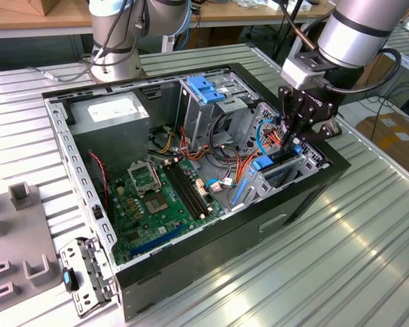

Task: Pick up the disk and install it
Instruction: 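Insert the first disk wire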

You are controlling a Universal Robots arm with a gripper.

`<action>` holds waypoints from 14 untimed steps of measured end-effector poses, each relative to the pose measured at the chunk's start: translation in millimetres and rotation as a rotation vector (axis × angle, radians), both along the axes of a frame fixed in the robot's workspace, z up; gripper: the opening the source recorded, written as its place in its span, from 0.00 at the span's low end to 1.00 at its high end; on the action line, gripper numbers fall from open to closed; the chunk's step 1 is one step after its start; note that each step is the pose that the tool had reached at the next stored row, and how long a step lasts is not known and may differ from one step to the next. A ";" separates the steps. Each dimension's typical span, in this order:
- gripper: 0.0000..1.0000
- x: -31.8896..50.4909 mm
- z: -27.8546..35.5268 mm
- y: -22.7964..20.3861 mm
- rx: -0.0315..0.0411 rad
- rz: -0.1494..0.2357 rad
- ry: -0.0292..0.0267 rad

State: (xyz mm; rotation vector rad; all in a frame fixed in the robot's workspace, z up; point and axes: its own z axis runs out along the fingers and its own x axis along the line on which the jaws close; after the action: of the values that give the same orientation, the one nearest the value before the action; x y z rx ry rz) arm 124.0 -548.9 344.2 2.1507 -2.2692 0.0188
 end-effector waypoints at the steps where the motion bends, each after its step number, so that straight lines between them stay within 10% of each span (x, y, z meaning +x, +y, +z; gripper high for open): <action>1: 0.17 0.0 -0.6 0.0 0.0000 0.000 0.0000; 14: 0.18 0.0 -3.3 -0.4 0.0006 0.000 0.0000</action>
State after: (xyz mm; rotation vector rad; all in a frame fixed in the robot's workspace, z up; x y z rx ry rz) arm 124.0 -549.2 340.9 2.1509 -2.2697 0.0181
